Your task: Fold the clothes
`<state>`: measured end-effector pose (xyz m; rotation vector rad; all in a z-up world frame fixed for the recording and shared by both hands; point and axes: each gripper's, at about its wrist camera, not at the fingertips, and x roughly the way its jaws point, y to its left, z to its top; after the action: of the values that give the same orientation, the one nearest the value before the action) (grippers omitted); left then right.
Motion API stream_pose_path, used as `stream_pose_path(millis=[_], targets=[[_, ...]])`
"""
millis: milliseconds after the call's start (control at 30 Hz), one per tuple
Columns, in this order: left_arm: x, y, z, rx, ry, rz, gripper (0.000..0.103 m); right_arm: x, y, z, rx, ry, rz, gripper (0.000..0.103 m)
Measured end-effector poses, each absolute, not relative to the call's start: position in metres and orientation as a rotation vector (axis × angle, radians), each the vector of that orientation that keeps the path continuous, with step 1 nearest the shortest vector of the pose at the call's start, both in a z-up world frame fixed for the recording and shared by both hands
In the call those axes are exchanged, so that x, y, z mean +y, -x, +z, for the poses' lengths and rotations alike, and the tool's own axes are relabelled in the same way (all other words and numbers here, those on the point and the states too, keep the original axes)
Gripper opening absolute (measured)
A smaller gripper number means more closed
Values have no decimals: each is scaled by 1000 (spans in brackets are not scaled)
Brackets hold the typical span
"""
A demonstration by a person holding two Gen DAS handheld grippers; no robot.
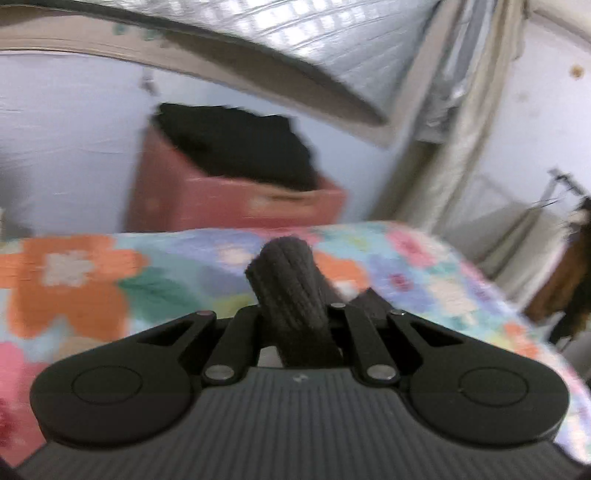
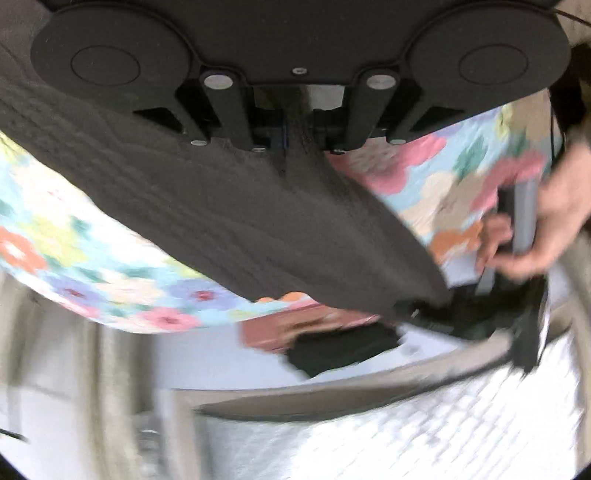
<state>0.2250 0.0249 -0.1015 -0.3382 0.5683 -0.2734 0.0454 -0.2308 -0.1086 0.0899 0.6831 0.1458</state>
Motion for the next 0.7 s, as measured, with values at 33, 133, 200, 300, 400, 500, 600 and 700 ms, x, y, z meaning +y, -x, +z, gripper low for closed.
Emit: stream_pose_path(millis=[33, 133, 200, 300, 400, 500, 600, 700], targets=[[30, -229, -111, 605, 323, -240, 7, -225, -54, -120, 703, -117, 164, 12], [34, -249, -142, 802, 272, -248, 8, -210, -63, -150, 754, -134, 174, 12], [35, -257, -164, 922, 242, -236, 8, -207, -60, -167, 801, -162, 145, 13], [40, -254, -165, 947, 262, -220, 15, -223, -52, -179, 822, -290, 136, 19], [38, -252, -153, 899, 223, -157, 33, -239, -38, -169, 824, -372, 117, 34], [23, -249, -155, 920, 64, -105, 34, -248, -15, -150, 819, -327, 68, 40], [12, -240, -156, 949, -22, -145, 34, -261, 16, -130, 793, -305, -26, 52], [11, -227, -142, 942, 11, -191, 45, -286, 46, -110, 755, -345, -116, 52]])
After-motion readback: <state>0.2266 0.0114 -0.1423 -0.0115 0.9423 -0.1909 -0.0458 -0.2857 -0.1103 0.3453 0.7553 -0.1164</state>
